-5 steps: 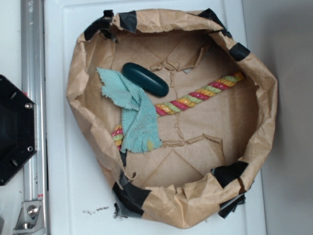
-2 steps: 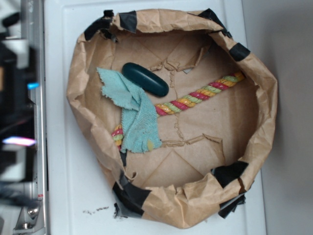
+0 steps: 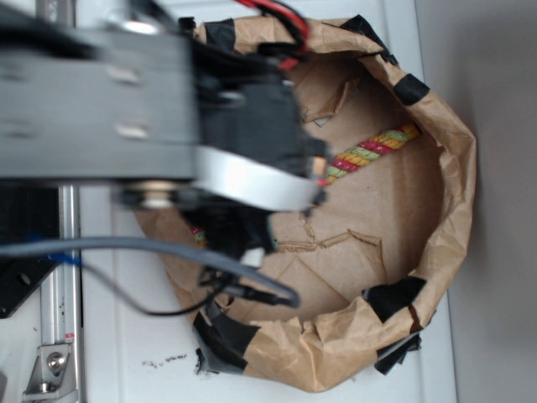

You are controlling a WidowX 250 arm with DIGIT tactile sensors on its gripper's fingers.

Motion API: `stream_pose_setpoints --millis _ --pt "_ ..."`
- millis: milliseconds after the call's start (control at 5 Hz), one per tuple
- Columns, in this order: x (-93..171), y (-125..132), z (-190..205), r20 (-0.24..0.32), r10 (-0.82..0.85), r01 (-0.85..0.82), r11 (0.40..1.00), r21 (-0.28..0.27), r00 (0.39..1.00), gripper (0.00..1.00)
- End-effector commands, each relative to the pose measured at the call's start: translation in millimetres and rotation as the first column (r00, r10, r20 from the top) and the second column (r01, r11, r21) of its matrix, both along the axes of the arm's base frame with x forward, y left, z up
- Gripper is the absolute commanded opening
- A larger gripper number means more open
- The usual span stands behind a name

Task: Grab the plastic pickle.

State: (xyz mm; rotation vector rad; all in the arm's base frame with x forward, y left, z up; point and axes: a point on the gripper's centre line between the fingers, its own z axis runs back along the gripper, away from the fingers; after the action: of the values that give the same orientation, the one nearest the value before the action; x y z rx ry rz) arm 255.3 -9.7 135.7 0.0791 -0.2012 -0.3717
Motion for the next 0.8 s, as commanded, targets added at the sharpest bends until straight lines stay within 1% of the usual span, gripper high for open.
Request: stream_pose_setpoints --millis 0,200,400,600 --pt "8 8 -84 -0.098 -0.323 0.32 0.946 -0.047 0.941 1.0" --pt "5 29 -93 -0.118 -0.377 0.361 0.922 -0.137 0.919 1.0" --pt "7 36 -68 -0.036 -0.356 0.343 0.919 -0.194 0.934 1.0" --pt "4 36 -40 0.041 -0.352 0.353 0.919 -0.172 0.935 1.0"
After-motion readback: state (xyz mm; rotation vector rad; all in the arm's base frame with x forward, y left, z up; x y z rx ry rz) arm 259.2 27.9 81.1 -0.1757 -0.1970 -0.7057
